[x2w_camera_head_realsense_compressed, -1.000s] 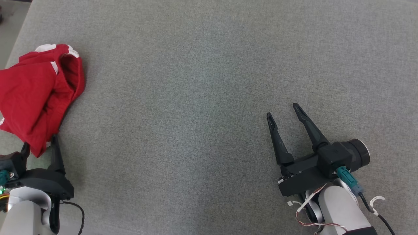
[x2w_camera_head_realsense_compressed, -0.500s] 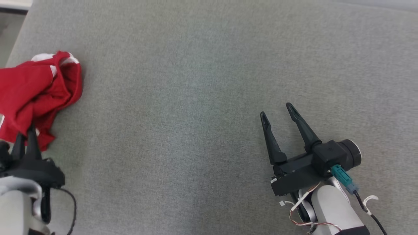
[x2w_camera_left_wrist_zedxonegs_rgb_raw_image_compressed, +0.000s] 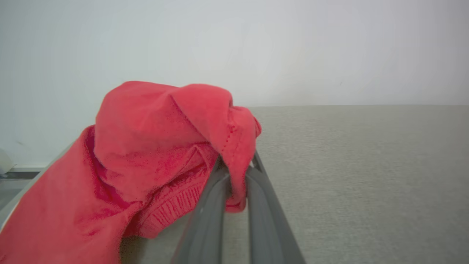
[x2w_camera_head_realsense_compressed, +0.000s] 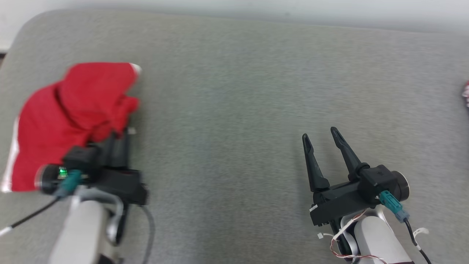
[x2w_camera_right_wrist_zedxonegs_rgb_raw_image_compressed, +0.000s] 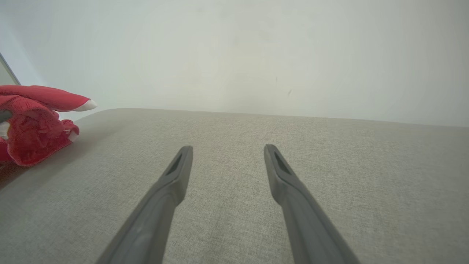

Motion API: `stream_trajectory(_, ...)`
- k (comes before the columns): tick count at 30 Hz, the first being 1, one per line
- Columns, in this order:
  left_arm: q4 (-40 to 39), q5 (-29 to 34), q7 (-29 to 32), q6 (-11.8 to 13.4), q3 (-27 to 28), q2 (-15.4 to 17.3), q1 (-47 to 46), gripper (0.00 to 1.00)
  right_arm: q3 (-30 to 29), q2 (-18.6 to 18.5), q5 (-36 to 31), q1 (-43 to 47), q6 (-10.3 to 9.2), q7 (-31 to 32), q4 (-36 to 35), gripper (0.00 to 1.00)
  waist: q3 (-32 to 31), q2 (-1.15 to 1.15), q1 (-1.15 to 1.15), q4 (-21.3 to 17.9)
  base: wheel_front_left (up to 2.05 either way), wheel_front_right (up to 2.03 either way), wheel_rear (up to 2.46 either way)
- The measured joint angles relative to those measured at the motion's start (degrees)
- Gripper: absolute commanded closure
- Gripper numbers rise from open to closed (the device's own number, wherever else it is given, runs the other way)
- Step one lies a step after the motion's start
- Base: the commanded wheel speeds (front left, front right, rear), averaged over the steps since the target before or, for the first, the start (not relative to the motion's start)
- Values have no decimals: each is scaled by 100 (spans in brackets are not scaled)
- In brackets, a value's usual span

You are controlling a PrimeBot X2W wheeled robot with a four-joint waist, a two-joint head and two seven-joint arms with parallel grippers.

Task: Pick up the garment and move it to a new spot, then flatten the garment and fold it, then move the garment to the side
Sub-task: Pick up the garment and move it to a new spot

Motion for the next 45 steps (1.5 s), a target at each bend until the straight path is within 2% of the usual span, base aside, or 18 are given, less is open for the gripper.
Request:
stream_trajectory(13,59,-654,0,1,-1881,-672,-125,100,-191,3,324,218,0,0,46,0,-216,0,0,-1167,0,0,0)
stream_trajectory(18,148,-824,0,0,-2533,-816,-296,100,-165,2,421,387,0,0,60,0,-326,0,0,-1683,0,0,0)
stream_trajectory(23,219,-927,0,0,-2844,-847,-474,100,-133,4,522,465,0,0,60,0,-425,0,0,-2135,0,0,0)
stream_trajectory(27,353,-992,0,0,-2738,-864,-528,100,-146,5,549,468,0,0,54,0,-486,0,0,-2384,0,0,0)
stream_trajectory(28,359,-988,0,0,-2687,-854,-528,85,-165,4,550,472,0,0,56,0,-502,0,0,-2418,0,0,0)
stream_trajectory(29,365,-962,0,1,-2659,-853,-526,21,-186,3,550,480,0,0,59,0,-521,0,0,-2435,0,0,0)
stream_trajectory(30,372,-946,0,3,-2627,-859,-521,0,-185,4,557,483,0,0,66,0,-535,0,0,-2436,0,0,0)
stream_trajectory(36,470,-903,0,25,-2226,-850,-267,0,-172,12,521,486,0,0,131,0,-607,0,0,-2251,0,0,0)
stream_trajectory(45,238,-528,0,96,-1191,-759,381,0,-164,12,509,533,0,0,191,0,-799,0,0,-1899,0,0,0)
